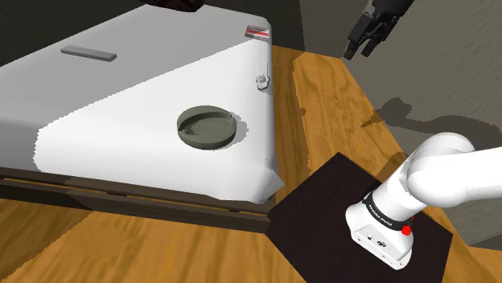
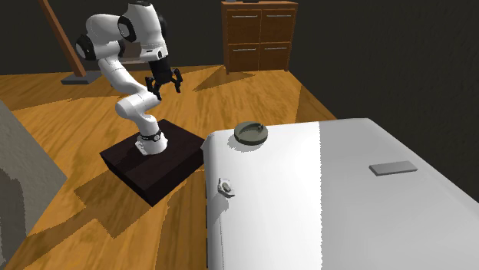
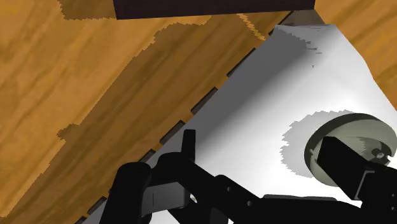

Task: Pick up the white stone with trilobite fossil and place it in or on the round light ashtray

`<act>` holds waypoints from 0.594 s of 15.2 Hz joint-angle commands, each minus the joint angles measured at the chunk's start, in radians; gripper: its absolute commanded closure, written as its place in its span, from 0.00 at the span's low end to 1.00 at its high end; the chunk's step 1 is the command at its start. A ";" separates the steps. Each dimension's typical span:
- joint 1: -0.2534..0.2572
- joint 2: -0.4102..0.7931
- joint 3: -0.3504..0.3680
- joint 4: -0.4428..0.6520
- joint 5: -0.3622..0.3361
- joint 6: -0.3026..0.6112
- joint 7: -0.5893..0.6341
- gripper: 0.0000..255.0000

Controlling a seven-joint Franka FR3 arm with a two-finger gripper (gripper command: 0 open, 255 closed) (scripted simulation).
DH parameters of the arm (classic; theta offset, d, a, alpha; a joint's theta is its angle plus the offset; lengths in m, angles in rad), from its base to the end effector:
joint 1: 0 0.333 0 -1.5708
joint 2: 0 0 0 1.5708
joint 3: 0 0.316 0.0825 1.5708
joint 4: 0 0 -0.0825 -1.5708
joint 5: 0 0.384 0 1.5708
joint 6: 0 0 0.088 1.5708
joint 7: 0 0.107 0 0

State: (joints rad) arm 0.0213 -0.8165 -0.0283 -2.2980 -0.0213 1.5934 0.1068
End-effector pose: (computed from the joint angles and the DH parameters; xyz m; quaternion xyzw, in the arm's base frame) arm 0.3008 -0.0078 0.6293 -0.9970 0.0533 -0.0557 0.0027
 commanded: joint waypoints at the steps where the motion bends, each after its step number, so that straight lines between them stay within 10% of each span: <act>1: 0.000 0.000 0.000 0.000 0.000 0.000 0.000 0.00; 9: 0.000 0.284 -0.046 0.072 -0.020 0.178 -0.057 0.00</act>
State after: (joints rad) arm 0.0212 -0.5768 -0.0678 -2.2459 -0.0396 1.7505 0.0574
